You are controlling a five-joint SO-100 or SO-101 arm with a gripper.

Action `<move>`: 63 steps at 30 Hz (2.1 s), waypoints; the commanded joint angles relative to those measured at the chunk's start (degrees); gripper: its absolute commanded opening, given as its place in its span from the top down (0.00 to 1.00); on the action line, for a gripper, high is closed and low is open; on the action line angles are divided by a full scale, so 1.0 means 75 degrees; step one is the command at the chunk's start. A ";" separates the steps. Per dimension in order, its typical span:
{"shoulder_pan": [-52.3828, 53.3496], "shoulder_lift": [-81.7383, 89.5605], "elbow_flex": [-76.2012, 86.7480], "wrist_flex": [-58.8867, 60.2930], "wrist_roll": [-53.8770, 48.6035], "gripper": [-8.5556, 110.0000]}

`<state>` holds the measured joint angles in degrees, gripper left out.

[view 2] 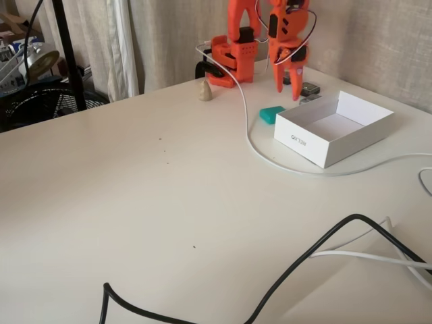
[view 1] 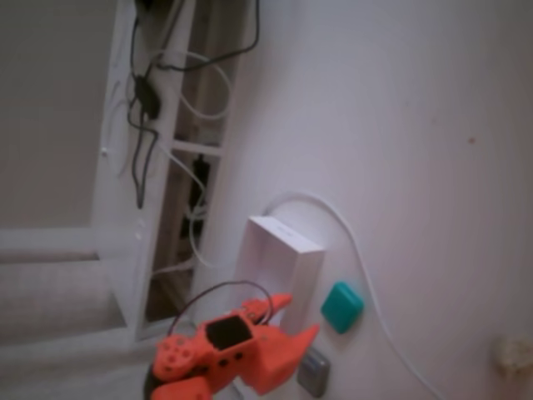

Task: Grasp the green cube and put it in the bin.

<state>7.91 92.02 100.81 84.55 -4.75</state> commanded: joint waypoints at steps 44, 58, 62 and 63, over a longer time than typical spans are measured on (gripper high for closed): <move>0.0410 -0.1184 0.1301 -0.1207 -0.0645 0.71; 0.0398 -0.1148 0.1277 -0.1125 -0.0703 0.90; 0.0375 -0.1055 0.1277 -0.1055 -0.0715 1.00; 0.0363 -0.0984 0.1277 -0.1031 -0.0715 1.00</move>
<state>10.72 83.23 110.39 75.76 -9.84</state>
